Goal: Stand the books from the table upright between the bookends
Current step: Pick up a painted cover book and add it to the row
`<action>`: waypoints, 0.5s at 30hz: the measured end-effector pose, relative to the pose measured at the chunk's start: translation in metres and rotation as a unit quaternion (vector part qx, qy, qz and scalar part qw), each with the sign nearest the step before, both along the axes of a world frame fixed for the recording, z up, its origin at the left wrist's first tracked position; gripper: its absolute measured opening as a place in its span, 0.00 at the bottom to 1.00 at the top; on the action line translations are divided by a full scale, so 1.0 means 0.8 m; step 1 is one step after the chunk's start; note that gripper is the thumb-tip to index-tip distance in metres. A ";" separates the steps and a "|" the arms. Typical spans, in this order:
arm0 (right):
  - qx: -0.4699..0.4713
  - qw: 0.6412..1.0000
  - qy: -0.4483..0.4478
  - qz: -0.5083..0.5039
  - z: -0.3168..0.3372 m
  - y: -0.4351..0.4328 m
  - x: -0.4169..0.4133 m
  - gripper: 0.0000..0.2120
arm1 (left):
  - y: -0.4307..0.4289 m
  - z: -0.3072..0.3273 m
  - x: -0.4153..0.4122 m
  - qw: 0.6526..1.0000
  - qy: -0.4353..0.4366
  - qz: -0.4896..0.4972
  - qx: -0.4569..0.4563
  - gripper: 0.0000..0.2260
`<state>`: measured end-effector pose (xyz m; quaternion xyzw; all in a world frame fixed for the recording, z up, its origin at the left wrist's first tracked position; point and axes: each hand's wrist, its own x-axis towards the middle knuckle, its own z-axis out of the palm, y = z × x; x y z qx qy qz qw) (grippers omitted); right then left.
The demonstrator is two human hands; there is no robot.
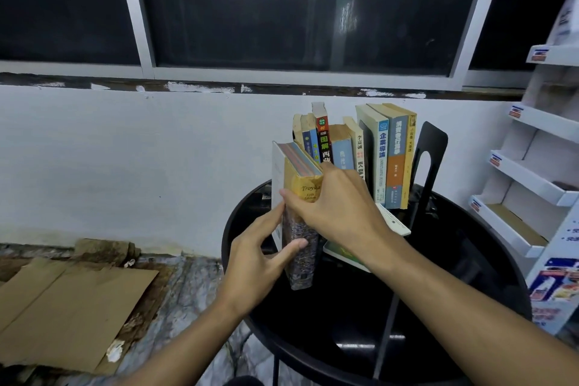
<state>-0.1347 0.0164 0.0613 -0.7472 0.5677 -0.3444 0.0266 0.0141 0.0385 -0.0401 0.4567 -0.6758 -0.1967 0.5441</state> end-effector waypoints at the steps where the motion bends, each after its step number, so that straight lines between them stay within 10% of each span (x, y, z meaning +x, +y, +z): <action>1: -0.005 1.000 -0.009 0.004 -0.001 -0.001 0.000 0.22 | 0.001 0.001 -0.001 1.000 0.005 -0.003 0.001 0.32; 15: -0.059 0.996 -0.060 -0.003 0.019 0.010 -0.073 0.17 | -0.025 0.018 -0.012 0.998 0.047 -0.039 -0.005 0.22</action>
